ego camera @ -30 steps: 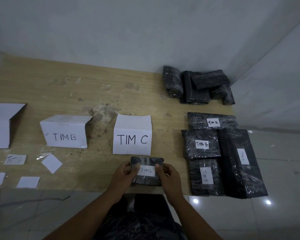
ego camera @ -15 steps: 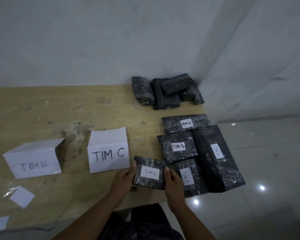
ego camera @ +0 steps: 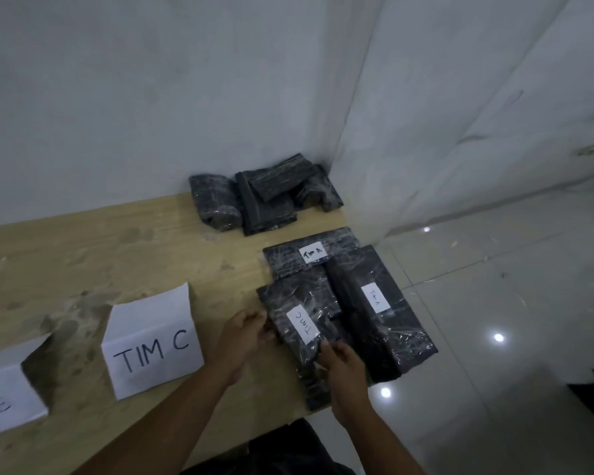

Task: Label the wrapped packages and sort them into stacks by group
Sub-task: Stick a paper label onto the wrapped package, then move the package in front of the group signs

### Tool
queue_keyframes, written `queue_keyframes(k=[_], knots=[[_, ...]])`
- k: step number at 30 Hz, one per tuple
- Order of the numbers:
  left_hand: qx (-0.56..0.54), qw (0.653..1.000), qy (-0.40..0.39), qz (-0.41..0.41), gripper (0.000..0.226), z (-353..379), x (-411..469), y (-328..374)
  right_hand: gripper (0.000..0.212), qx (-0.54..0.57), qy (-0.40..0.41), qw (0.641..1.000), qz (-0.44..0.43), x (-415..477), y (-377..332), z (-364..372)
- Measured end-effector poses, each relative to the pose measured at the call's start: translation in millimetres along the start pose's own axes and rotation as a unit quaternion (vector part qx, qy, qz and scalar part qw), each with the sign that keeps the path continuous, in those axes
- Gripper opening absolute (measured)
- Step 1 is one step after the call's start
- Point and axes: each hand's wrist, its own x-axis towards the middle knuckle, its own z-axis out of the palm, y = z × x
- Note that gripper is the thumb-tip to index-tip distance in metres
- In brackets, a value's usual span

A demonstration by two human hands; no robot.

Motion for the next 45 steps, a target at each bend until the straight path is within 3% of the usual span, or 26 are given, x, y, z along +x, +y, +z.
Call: queue_keyframes(k=[12, 16, 20, 23, 29, 35, 45], knots=[[0.063, 0.995, -0.071, 0.008, 0.021, 39, 13, 15, 0.02, 0.034, 0.081, 0.996, 0.026, 49, -43, 22], [0.074, 0.995, -0.059, 0.009, 0.016, 43, 17, 11, 0.018, 0.019, 0.094, 0.995, 0.03, 51, -38, 18], [0.069, 0.996, -0.062, -0.002, 0.017, 41, 18, 7, 0.032, -0.012, 0.085, 0.996, 0.026, 51, -30, 15], [0.078, 0.995, -0.063, 0.004, 0.016, 40, 17, 5, 0.025, -0.051, 0.097, 0.994, -0.005, 43, -30, 13], [0.095, 0.994, -0.048, 0.032, 0.015, 28, 20, 20, 0.009, -0.113, 0.051, 0.99, -0.064, 38, -47, 25], [0.092, 0.993, 0.017, 0.073, 0.011, 2, 33, 61, 0.004, -0.149, -0.027, 0.981, -0.121, 58, -81, 72], [0.062, 0.988, 0.09, 0.105, 0.008, -42, 50, 115, 0.018, -0.223, -0.093, 0.964, -0.107, 147, -150, 185]])
